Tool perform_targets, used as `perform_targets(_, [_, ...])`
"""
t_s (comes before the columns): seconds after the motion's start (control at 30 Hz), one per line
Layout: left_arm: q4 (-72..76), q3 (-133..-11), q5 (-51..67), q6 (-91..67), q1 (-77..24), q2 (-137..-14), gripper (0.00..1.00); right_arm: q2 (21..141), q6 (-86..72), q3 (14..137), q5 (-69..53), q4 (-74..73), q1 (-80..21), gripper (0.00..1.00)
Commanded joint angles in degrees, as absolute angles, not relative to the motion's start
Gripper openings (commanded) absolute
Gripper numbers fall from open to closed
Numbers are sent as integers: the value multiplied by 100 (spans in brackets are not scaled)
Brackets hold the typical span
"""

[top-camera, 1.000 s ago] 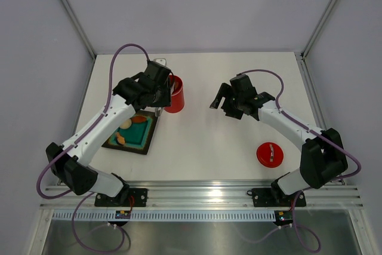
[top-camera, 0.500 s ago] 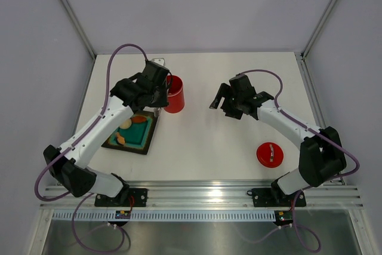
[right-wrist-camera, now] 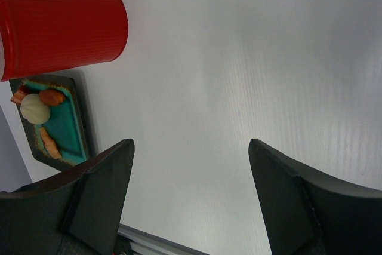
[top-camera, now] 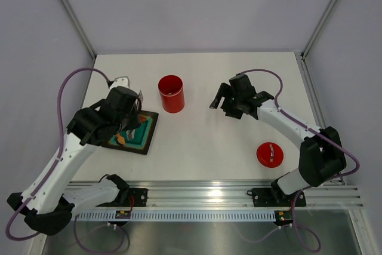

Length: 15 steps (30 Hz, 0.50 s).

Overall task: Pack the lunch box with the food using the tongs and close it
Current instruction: Place the fake food in the packing box, then pick up the fake food from the plate.

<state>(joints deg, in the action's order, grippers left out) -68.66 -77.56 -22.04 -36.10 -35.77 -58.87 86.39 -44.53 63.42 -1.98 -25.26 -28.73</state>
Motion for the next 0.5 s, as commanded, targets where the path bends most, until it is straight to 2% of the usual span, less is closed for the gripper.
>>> perform_targets(0.0, [-7793, -7454, -2645, -4261, -3542, -5573, 9, 8473, -4456, 6460, -79, -2382, -2830, 86])
perform_targets(0.23, [-8823, -6559, -2988, -5448, -3507, -5177, 10, 8394, -4491, 6319, -211, -2250, -2830, 86])
perform_targets(0.47, [-8859, -5969, -2804, -5827, -3217, -5238, 14, 8253, -4474, 6162, -237, -2268, -2830, 86])
